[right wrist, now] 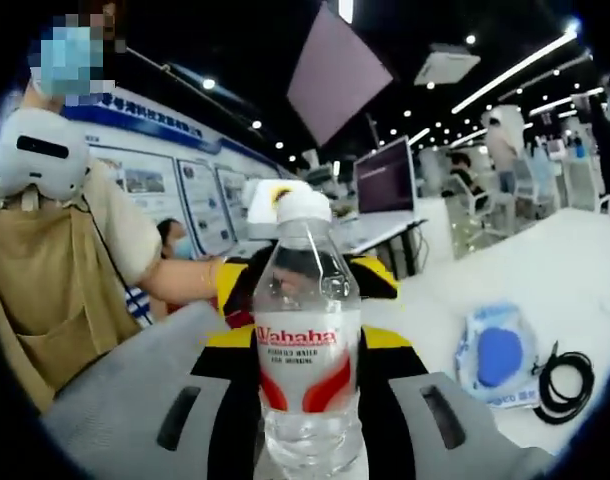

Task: Arrange the tabletop items into an orderly group along one side of the table until the central work area is clear of visible clutter.

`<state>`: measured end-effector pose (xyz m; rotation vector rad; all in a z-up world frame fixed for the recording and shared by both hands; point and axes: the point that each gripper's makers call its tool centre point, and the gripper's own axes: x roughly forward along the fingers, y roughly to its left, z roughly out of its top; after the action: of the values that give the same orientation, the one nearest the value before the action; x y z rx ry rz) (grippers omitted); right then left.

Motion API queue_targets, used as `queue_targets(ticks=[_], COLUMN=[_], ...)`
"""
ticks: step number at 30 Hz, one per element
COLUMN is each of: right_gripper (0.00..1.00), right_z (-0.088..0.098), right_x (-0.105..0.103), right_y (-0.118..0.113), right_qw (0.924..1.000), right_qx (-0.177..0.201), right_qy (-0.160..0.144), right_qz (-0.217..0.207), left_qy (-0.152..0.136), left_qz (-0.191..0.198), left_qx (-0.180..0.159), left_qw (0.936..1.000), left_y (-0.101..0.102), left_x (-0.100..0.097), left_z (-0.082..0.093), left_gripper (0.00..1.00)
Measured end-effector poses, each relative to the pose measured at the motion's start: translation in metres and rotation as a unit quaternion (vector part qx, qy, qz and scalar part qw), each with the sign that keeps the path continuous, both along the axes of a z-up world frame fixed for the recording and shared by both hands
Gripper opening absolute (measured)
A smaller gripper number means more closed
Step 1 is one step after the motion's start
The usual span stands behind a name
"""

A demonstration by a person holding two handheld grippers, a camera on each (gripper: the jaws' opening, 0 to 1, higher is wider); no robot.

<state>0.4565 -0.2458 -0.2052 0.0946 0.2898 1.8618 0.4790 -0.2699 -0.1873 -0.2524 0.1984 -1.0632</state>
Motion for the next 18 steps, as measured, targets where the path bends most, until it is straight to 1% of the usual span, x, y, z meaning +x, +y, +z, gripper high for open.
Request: queue_targets(ticks=[1,2,3,4,5,6,7,10,12,14,15,17,18], right_gripper=[0.37,0.37,0.37,0.37,0.37,0.37,0.37,0.37,0.37,0.38,0.38,0.39,0.39], right_z=[0.002,0.002,0.003,0.004,0.005,0.007,0.008,0.012,0.014,0.015,0.016,0.013,0.012], right_x=[-0.001,-0.002,-0.003,-0.003,-0.003,-0.002,-0.002,-0.002,-0.001,0.0,0.001,0.001,0.001], right_y=[0.0,0.001,0.001,0.002,0.002,0.003,0.002,0.003,0.003,0.003,0.004,0.004,0.005], right_qw=[1.0,1.0,1.0,1.0,0.9999,0.9999,0.9998,0.9997,0.9997,0.9996,0.9995,0.9996,0.9997], right_qx=[0.003,0.003,0.004,0.007,0.009,0.014,0.018,0.022,0.025,0.027,0.027,0.023,0.021], right_qy=[0.004,0.0,0.0,0.002,0.005,0.007,0.007,0.007,0.003,0.008,0.016,0.014,0.015], right_qz=[0.001,0.001,0.002,0.004,0.005,0.002,0.004,0.006,0.006,0.006,0.007,0.005,0.006], left_qy=[0.0,-0.001,-0.003,-0.012,-0.016,-0.012,-0.016,-0.024,-0.028,-0.028,-0.026,-0.019,-0.022], left_qz=[-0.005,-0.009,-0.009,-0.01,-0.02,-0.026,-0.016,-0.018,-0.015,-0.011,-0.009,-0.004,-0.001], left_qx=[0.002,-0.01,-0.014,-0.021,-0.026,-0.035,-0.03,-0.031,-0.026,-0.025,-0.025,-0.018,-0.012], left_qw=[1.0,0.9999,0.9999,0.9997,0.9993,0.999,0.9993,0.9991,0.9992,0.9992,0.9993,0.9997,0.9997], left_y=[-0.002,-0.002,-0.002,-0.002,-0.004,-0.005,-0.003,-0.003,-0.003,-0.004,-0.004,-0.006,-0.006], left_x=[-0.001,-0.002,-0.002,-0.002,-0.004,-0.007,-0.005,-0.006,-0.005,-0.004,-0.003,0.0,0.001], left_z=[-0.001,0.004,0.006,0.009,0.011,0.014,0.014,0.02,0.023,0.025,0.026,0.025,0.024], left_gripper=[0.56,0.53,0.5,0.46,0.42,0.39,0.39,0.39,0.39,0.39,0.38,0.38,0.38])
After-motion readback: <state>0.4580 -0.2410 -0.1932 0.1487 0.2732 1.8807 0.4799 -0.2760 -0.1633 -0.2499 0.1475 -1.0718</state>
